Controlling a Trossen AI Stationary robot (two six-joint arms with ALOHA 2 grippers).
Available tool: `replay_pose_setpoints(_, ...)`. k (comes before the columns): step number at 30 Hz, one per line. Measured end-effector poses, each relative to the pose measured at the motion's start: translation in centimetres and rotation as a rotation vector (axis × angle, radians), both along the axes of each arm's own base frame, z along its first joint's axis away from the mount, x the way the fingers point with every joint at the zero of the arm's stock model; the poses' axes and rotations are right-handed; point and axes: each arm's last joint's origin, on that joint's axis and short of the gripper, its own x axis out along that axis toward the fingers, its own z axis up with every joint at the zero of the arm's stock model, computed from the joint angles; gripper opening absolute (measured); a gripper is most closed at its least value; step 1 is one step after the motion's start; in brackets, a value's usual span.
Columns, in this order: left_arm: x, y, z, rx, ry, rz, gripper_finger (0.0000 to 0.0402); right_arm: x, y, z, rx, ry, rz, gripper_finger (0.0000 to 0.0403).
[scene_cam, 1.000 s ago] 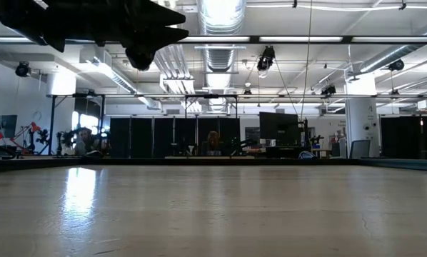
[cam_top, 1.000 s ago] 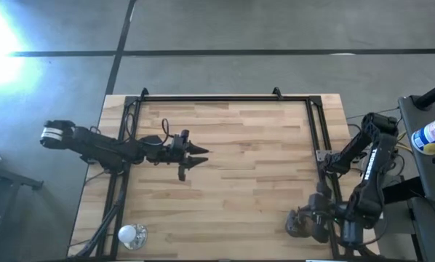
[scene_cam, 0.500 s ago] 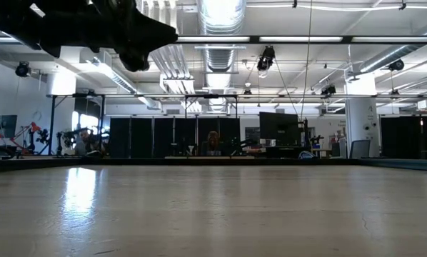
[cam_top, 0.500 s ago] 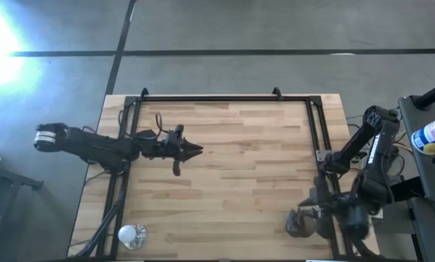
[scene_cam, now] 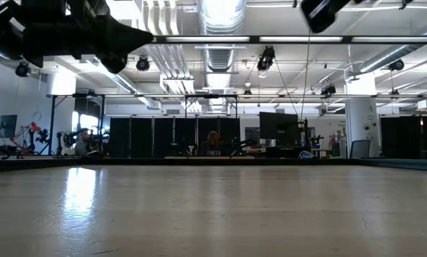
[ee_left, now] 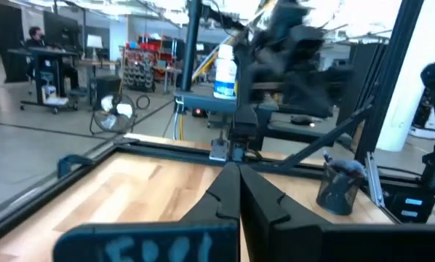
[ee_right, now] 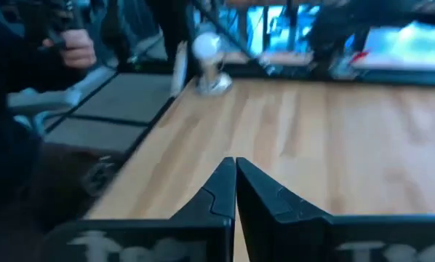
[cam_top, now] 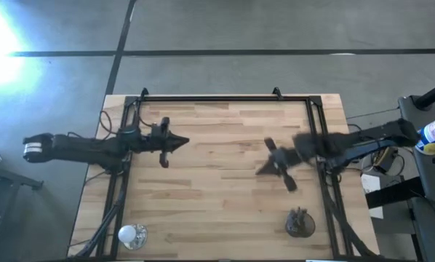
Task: Sort items
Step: Return to Home Position
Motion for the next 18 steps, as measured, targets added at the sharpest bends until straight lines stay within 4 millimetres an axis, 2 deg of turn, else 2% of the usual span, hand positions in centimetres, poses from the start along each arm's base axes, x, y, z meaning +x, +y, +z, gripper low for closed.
replay_pose_setpoints(4,-1.2,0.4,-0.5,0.005,-0.015,0.024,0.0000,1.1,-4.9,-0.8,-0.068,-0.148,-0.002,0.0008)
replay_pose_setpoints(8,-2.3,0.8,-1.1,0.000,-0.019,0.058,0.0000,1.4,-8.1,-1.3,-0.149,-0.232,-0.075,0.0008)
replay_pose_setpoints(12,-3.2,0.8,-1.7,-0.013,-0.022,0.074,0.0000,0.8,-9.5,-1.9,-0.194,-0.281,-0.141,0.0008)
replay_pose_setpoints(18,-4.9,0.6,-2.3,-0.018,-0.010,0.156,0.0000,-1.2,-9.4,-3.8,-0.232,-0.375,-0.248,0.0008)
